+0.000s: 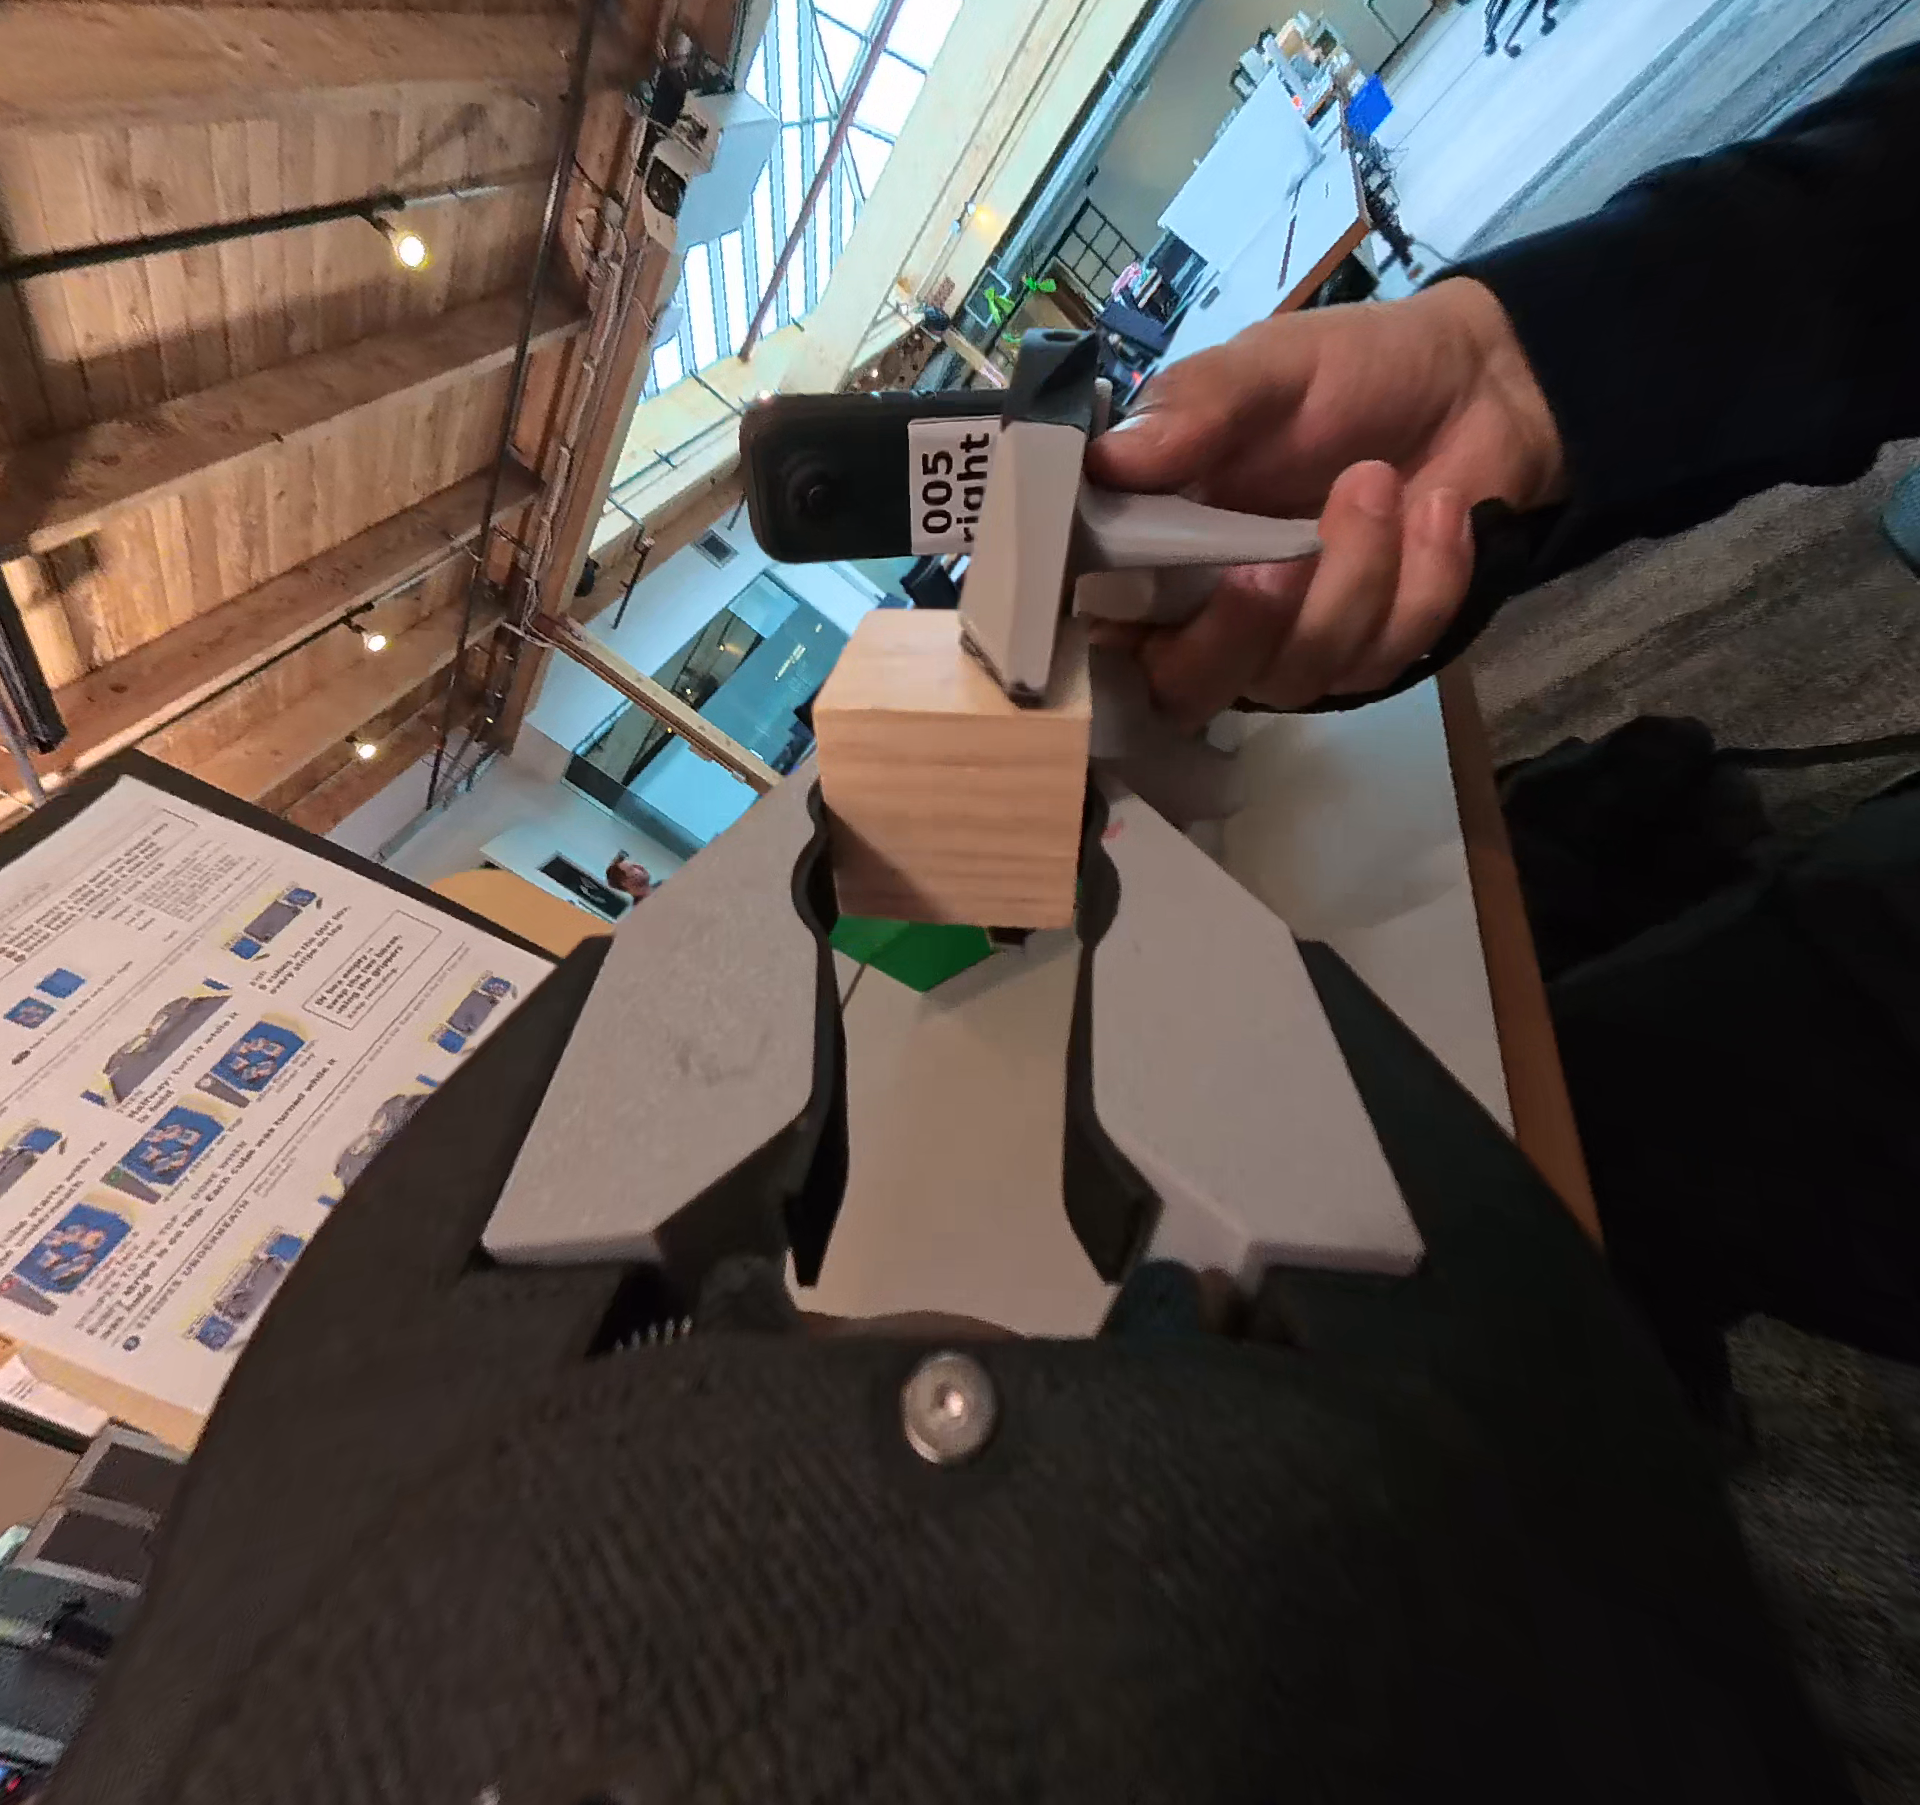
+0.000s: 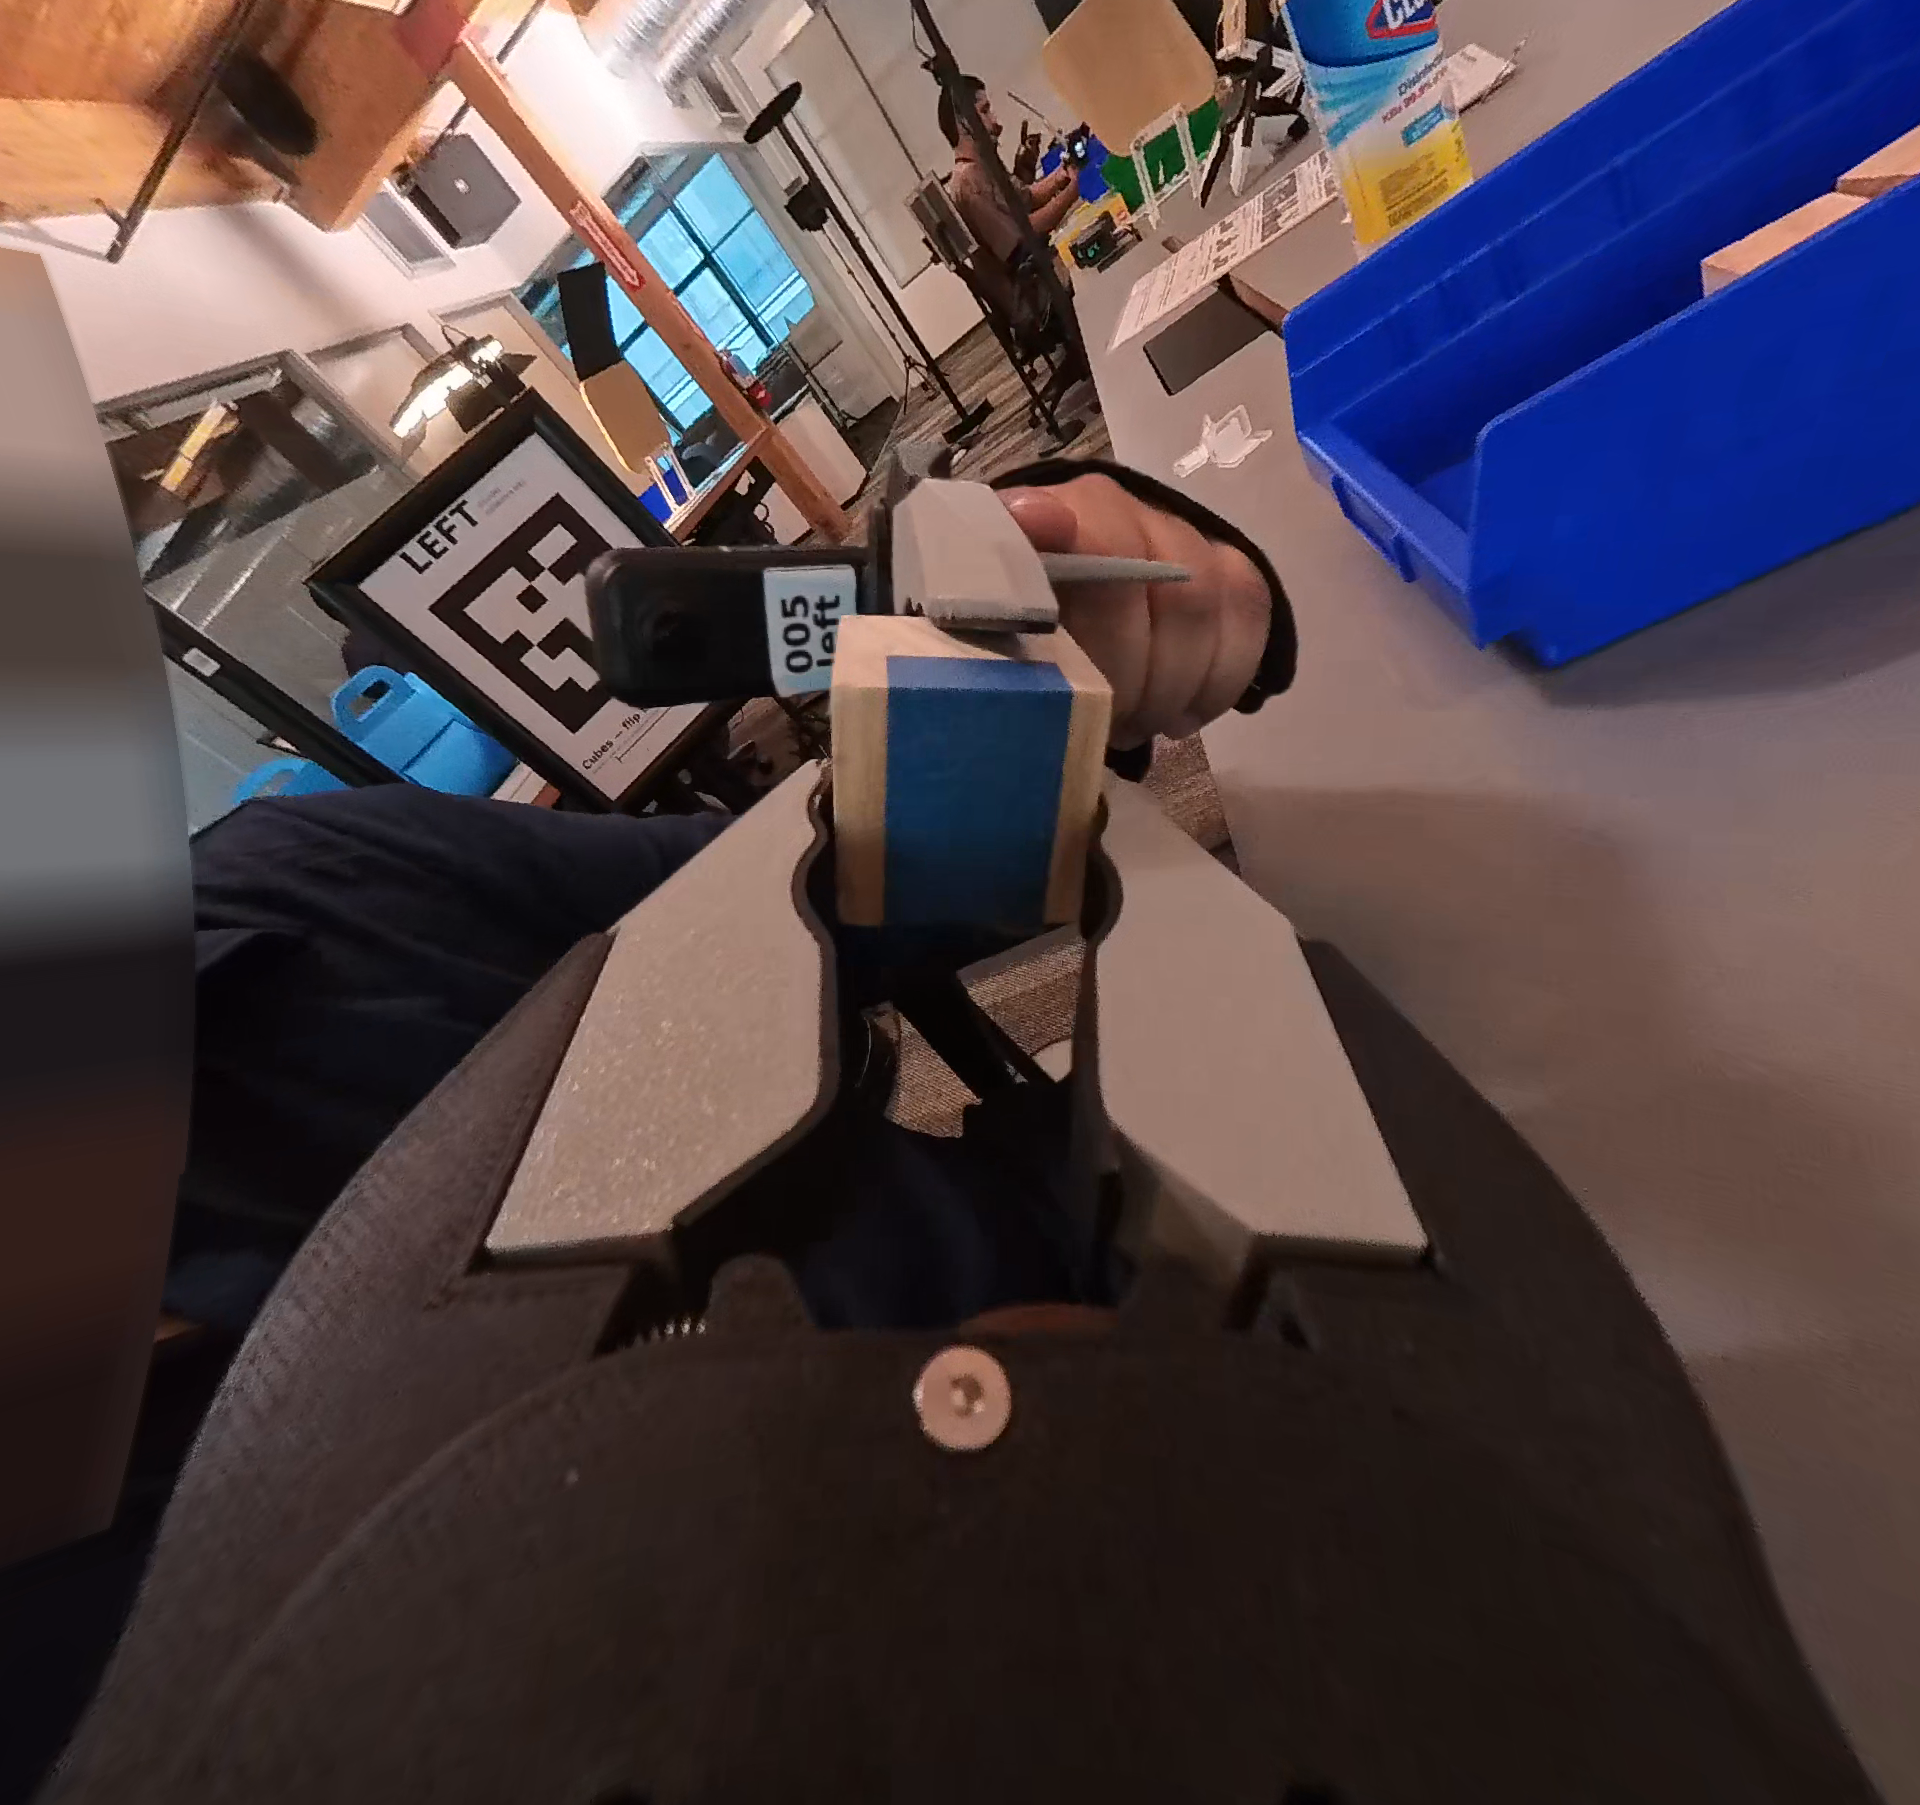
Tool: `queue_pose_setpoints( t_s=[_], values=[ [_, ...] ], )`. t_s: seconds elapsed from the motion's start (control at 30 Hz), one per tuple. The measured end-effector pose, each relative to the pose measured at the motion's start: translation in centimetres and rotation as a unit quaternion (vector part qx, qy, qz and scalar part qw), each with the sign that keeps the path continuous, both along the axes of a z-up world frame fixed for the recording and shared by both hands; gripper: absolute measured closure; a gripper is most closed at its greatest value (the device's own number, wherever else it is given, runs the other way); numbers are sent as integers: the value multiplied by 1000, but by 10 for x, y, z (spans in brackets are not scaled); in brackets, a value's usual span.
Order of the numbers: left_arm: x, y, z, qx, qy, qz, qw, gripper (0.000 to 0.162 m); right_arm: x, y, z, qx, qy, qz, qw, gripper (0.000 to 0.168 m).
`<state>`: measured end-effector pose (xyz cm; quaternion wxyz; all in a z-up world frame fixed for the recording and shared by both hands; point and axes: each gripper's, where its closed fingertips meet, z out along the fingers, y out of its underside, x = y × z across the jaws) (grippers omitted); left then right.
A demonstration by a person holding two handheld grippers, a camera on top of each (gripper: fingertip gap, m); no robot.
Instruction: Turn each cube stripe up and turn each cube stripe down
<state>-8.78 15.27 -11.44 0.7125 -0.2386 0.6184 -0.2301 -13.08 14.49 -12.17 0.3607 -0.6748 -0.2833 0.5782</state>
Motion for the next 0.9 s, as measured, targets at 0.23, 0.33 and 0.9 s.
queue_pose_setpoints(
  t_s=[0.23,0.33,0.9],
  values=[
    [-7,5,3,7,-19,-1,1000,119,5,7,8,16,-1,-30,999,127],
    [-8,11,-2,12,-16,11,1000,119,5,11,4,37,-35,-64,997,127],
    [-17,6,-17,36,53,33,997,119,-3,6,-11,47,-75,-55,995,127]
  ],
)
